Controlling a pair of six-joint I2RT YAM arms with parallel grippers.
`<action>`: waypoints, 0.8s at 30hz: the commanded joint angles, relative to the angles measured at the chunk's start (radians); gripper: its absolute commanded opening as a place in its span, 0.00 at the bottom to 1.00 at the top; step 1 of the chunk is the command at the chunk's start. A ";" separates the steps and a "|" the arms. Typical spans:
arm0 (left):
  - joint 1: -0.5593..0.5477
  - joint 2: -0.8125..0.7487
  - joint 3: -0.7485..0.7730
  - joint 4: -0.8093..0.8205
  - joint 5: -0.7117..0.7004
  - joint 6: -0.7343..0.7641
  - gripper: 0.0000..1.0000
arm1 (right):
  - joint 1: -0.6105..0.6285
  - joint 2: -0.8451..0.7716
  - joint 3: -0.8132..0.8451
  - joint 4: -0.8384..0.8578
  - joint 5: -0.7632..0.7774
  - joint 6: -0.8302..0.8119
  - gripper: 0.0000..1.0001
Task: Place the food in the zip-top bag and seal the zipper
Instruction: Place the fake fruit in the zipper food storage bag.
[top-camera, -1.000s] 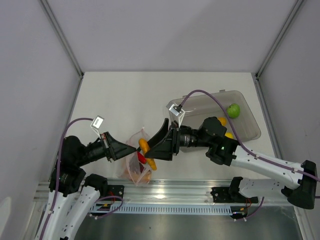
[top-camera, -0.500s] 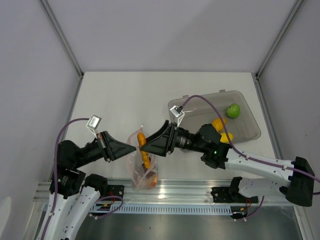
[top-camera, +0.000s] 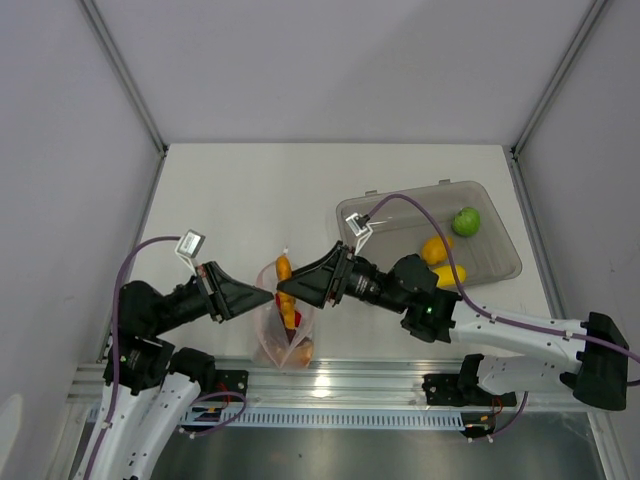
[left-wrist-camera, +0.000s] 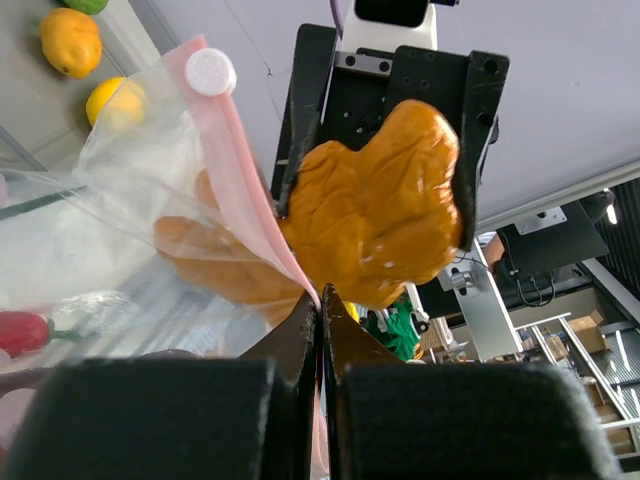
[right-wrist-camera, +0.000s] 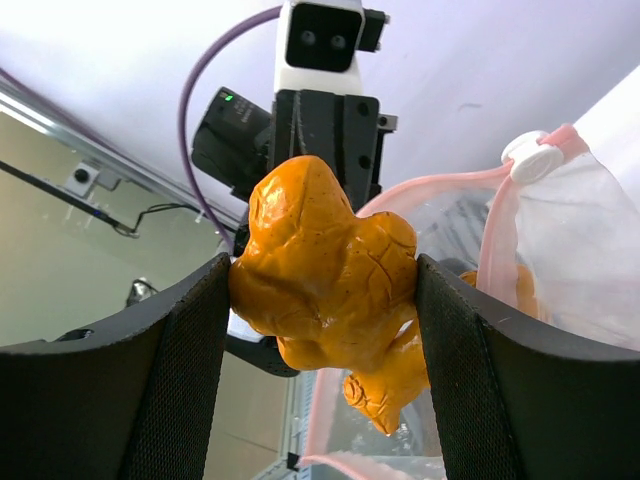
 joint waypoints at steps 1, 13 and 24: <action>-0.005 0.016 0.032 0.093 0.006 -0.047 0.01 | 0.021 0.003 0.010 0.001 0.056 -0.079 0.14; -0.005 0.024 0.036 0.100 -0.001 -0.059 0.01 | 0.117 -0.034 0.076 -0.208 0.177 -0.256 0.83; -0.005 0.024 0.036 0.094 -0.001 -0.057 0.01 | 0.119 -0.113 0.072 -0.321 0.235 -0.280 0.99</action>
